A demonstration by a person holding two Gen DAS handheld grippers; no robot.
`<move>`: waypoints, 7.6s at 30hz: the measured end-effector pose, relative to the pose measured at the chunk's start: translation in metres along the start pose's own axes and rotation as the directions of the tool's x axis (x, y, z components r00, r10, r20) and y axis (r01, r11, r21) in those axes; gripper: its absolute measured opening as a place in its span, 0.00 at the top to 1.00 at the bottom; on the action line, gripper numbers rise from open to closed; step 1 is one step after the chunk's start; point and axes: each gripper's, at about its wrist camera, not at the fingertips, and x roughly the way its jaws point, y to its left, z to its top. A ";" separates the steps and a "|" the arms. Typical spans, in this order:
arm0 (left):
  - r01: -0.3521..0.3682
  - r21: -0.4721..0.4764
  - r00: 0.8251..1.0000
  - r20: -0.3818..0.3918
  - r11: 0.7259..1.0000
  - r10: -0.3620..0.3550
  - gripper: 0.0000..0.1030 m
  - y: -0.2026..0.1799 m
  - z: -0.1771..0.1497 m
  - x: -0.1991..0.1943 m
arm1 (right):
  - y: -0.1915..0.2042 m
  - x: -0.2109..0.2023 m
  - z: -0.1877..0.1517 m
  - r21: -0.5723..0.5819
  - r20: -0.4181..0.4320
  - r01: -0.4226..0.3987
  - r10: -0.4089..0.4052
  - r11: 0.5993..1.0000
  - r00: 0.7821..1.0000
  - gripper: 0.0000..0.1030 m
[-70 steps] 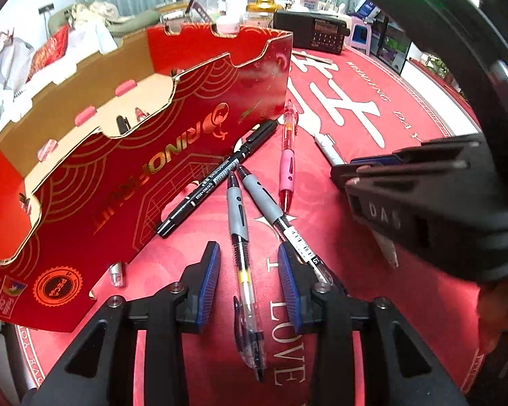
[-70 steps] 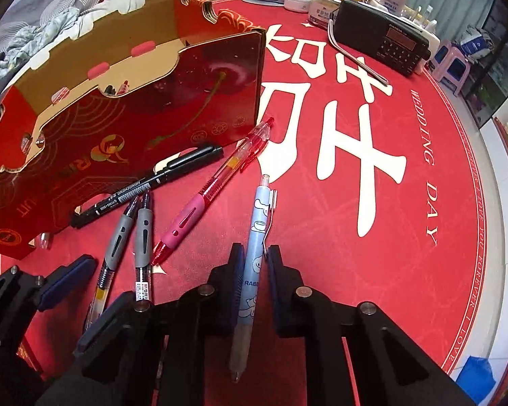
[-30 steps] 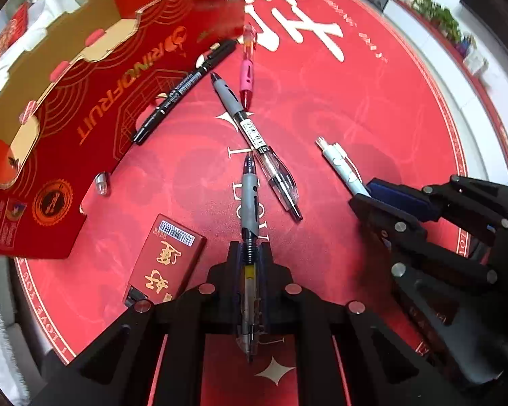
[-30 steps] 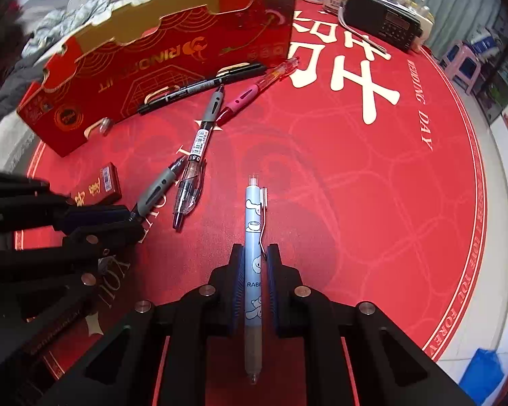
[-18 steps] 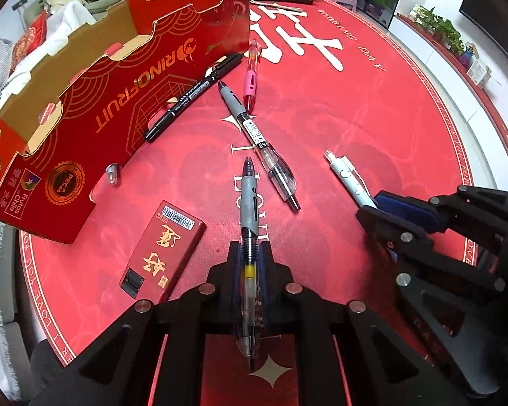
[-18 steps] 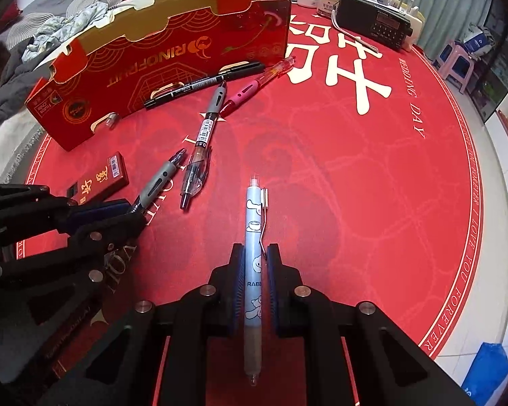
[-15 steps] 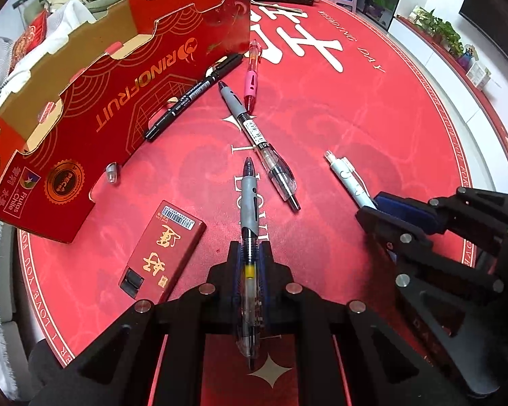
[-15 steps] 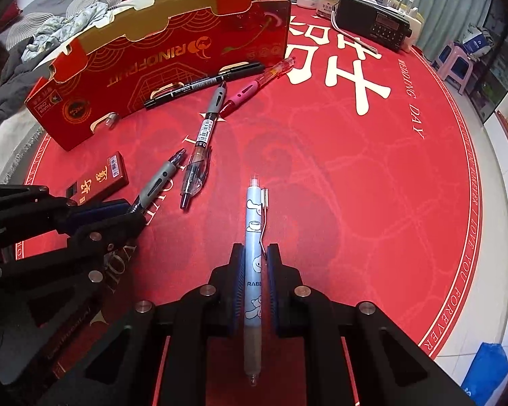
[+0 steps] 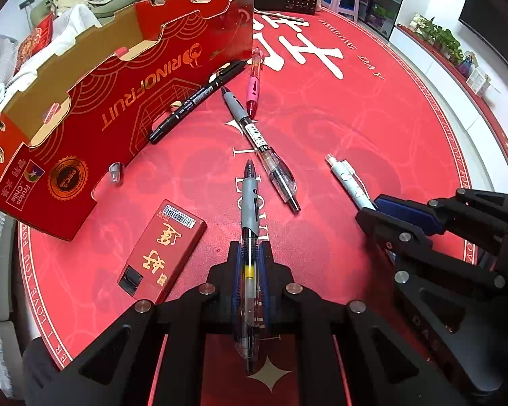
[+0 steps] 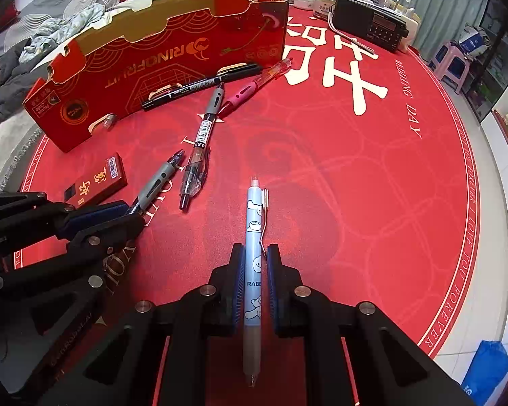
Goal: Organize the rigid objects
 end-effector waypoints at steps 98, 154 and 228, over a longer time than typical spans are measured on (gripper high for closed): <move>-0.015 -0.329 0.965 0.244 0.944 0.100 0.90 0.155 0.087 -0.086 | 0.077 -0.076 0.176 -0.078 0.313 -0.209 0.223 0.975 0.923 0.86; -0.030 -0.380 0.994 0.086 0.925 0.067 0.90 0.199 0.123 0.003 | 0.098 0.025 0.238 -0.076 0.163 -0.216 0.226 0.973 0.960 0.86; 0.047 0.078 0.997 0.053 0.996 -0.051 0.60 0.061 -0.012 -0.002 | 0.047 0.040 0.082 -0.144 0.011 -0.101 0.104 0.984 0.995 0.89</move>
